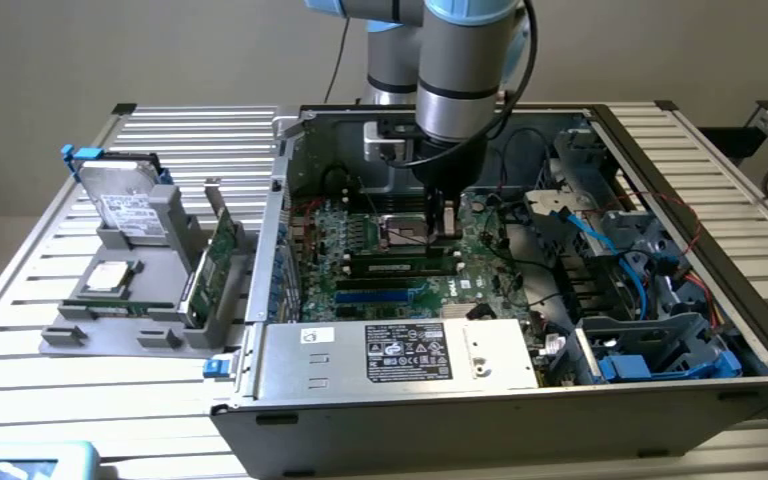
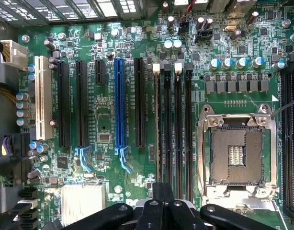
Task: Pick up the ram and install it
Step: 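Press down the ram until it locks into place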
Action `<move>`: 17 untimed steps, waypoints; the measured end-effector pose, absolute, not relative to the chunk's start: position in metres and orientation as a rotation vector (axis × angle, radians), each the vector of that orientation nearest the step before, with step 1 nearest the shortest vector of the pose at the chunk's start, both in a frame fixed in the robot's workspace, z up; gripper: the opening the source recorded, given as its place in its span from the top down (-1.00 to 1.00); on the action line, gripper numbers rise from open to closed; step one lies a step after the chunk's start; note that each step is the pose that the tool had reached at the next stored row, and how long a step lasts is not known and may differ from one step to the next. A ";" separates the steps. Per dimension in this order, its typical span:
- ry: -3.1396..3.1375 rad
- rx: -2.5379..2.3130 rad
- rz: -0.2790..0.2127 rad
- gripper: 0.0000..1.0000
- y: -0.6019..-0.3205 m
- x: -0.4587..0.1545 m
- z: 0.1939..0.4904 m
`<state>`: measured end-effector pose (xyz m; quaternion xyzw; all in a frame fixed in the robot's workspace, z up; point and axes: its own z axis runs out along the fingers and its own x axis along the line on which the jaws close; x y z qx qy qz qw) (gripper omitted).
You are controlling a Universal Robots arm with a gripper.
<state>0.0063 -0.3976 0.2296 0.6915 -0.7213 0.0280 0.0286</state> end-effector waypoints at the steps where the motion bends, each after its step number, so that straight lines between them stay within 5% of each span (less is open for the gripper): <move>1: -2.226 2.134 0.086 0.79 -0.398 0.006 0.229; 17: -2.226 2.133 0.085 0.79 -0.399 0.000 0.240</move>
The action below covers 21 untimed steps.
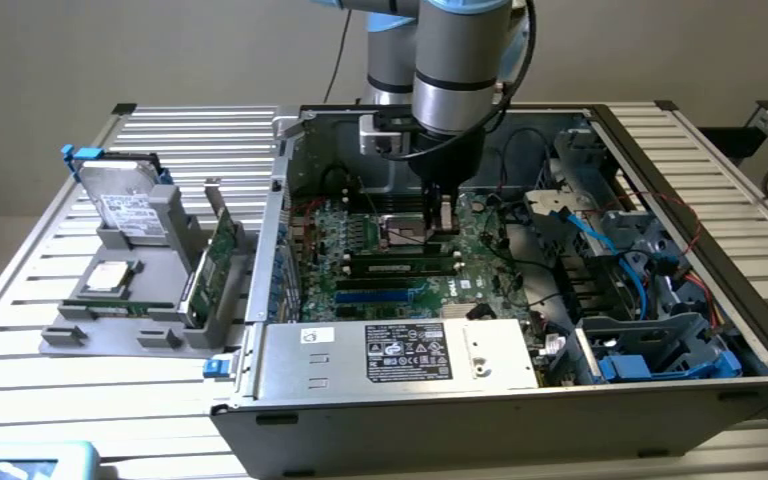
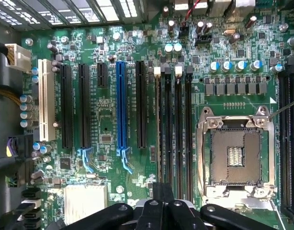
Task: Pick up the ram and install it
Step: 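Press down the ram until it locks into place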
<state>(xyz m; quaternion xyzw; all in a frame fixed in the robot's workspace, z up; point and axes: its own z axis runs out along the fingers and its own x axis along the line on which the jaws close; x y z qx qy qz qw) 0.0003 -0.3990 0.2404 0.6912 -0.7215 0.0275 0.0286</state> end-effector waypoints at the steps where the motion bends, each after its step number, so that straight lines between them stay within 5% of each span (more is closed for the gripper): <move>1: -2.226 2.133 0.085 0.79 -0.399 -0.002 0.242; 21: -2.225 2.135 0.087 0.79 -0.400 -0.048 0.235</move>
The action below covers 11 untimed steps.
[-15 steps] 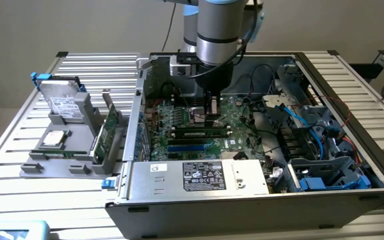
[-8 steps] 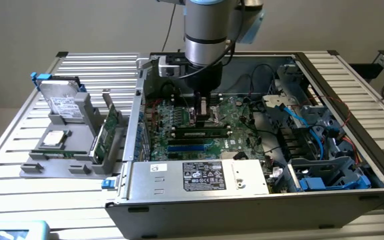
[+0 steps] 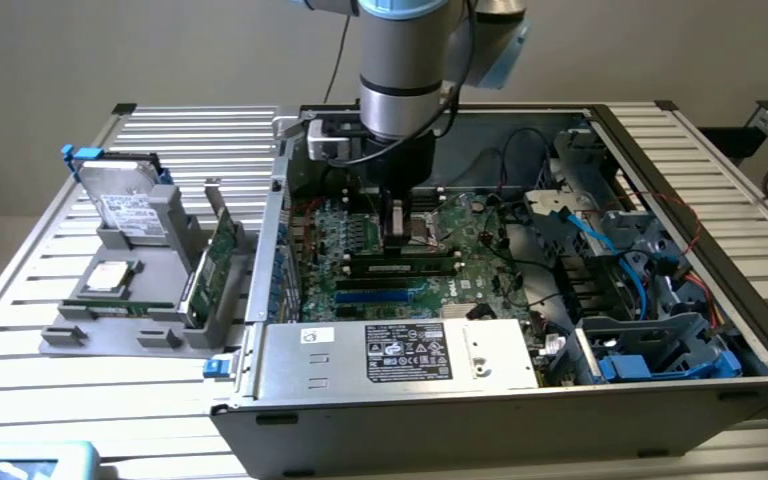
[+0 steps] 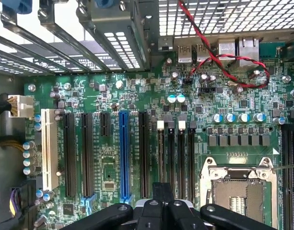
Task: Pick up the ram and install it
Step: 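Press down the ram until it locks into place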
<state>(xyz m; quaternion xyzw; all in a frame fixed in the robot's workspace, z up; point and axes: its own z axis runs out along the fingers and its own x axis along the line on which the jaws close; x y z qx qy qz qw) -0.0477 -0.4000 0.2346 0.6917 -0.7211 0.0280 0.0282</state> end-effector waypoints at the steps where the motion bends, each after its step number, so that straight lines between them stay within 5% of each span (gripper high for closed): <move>1: -2.224 2.137 0.087 0.79 -0.400 -0.048 0.234; 11: -2.199 2.163 0.088 0.79 -0.400 -0.049 0.232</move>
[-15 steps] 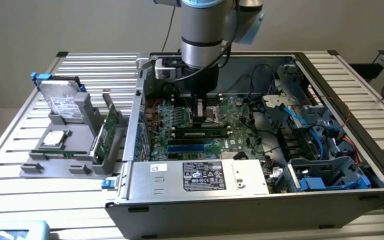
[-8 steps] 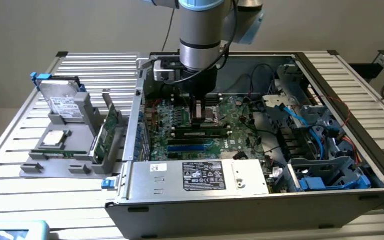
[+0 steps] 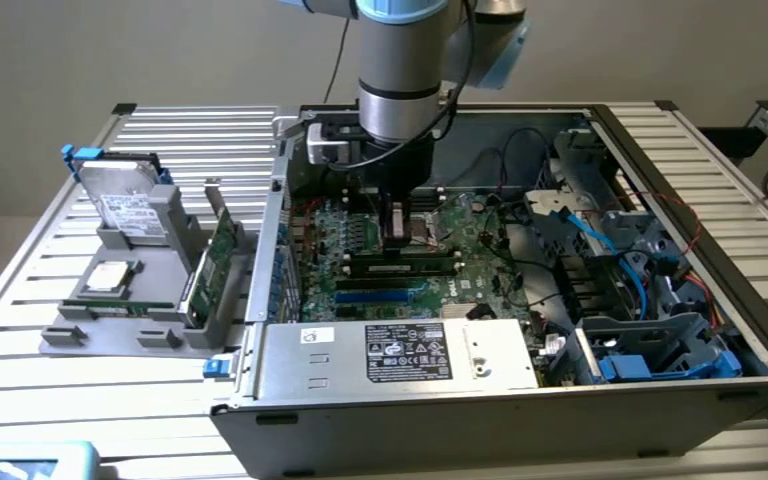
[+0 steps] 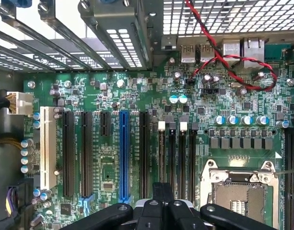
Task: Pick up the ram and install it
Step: 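Press down the ram until it locks into place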
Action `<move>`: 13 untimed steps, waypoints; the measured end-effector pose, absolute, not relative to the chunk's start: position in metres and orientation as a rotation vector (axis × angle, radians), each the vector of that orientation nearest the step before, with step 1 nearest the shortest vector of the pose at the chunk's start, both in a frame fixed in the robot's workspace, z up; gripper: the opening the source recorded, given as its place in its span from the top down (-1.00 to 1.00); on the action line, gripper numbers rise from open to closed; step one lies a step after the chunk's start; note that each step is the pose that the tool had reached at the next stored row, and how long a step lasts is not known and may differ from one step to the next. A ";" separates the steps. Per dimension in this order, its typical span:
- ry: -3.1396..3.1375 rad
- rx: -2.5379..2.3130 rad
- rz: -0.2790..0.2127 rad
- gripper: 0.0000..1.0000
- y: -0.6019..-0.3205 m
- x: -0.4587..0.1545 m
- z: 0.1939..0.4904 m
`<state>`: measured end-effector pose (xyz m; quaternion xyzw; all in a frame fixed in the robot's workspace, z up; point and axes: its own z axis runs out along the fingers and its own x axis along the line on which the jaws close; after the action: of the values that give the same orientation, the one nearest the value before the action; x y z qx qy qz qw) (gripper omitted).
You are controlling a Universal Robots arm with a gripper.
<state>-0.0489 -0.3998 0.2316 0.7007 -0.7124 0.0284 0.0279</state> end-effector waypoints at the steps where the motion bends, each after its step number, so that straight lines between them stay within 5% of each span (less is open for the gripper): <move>1: -2.197 2.165 0.088 0.79 -0.400 -0.049 0.231; 13: -2.180 2.182 0.089 0.79 -0.399 -0.050 0.225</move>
<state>-0.0499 -0.3989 0.2248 0.7068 -0.7063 0.0288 0.0278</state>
